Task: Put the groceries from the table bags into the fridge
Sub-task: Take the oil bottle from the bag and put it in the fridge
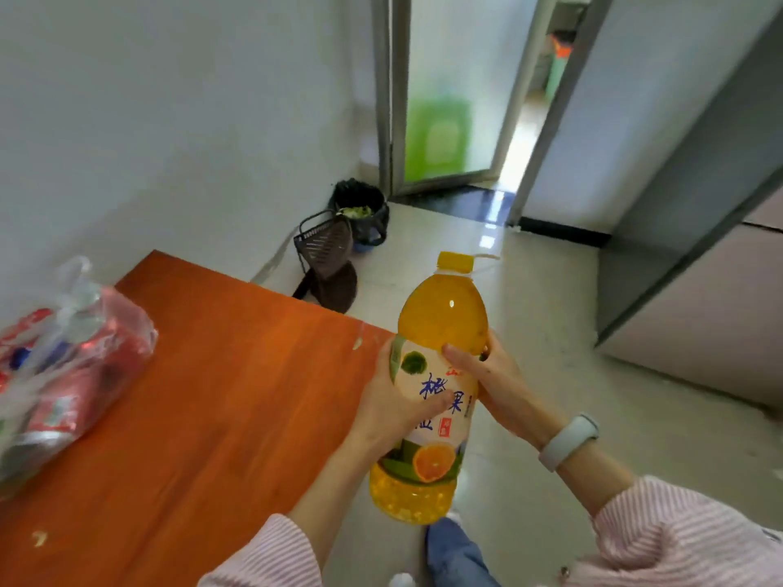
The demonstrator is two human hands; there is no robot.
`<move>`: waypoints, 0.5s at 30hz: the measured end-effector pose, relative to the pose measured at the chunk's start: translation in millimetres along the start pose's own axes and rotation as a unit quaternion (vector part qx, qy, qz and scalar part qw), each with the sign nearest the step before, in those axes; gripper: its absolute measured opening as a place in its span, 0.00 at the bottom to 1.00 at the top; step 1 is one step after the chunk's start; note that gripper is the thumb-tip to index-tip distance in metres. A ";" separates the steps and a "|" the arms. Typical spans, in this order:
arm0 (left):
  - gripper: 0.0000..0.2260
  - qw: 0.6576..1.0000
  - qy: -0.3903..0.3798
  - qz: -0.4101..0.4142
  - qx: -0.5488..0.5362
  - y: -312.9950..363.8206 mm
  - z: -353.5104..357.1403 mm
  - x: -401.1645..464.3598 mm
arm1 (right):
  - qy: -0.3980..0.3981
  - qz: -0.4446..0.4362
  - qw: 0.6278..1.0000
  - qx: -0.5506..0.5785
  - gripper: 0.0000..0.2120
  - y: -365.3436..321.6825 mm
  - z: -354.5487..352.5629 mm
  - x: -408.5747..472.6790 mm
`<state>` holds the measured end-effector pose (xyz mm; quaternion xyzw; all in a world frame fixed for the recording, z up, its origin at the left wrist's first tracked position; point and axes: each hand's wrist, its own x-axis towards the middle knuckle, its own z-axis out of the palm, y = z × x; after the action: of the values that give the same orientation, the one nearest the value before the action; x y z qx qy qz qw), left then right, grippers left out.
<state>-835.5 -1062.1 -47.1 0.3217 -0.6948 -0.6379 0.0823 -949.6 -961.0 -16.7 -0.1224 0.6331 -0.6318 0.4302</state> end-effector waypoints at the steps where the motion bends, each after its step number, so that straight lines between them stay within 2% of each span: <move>1: 0.45 0.999 -0.038 0.002 0.014 7.6 23.5 5.2 | 0.030 -0.003 0.999 0.015 0.37 -1.7 -24.2 -11.1; 4: 0.43 0.989 -0.131 0.024 0.063 33.9 96.6 18.6 | 0.104 -0.033 0.993 0.046 0.33 -7.2 -98.0 -41.3; 7: 0.42 0.972 -0.208 0.059 0.086 59.6 177.4 33.1 | 0.180 -0.060 0.980 0.064 0.36 -12.0 -177.4 -70.7; 9: 0.43 0.957 -0.258 0.082 0.107 75.3 235.9 41.5 | 0.222 -0.083 0.969 0.068 0.35 -14.5 -231.5 -90.9; 12: 0.42 0.931 -0.326 0.112 0.121 100.3 333.3 49.1 | 0.277 -0.108 0.952 0.077 0.30 -19.7 -318.9 -122.0; 15: 0.44 0.911 -0.372 0.133 0.117 127.8 434.3 53.3 | 0.320 -0.122 0.936 0.082 0.32 -31.4 -411.5 -154.7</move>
<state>-1148.6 -732.2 -17.8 -0.0275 -0.7813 -0.6085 -0.1363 -1156.8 -572.5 2.7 0.0454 0.6634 -0.7349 0.1333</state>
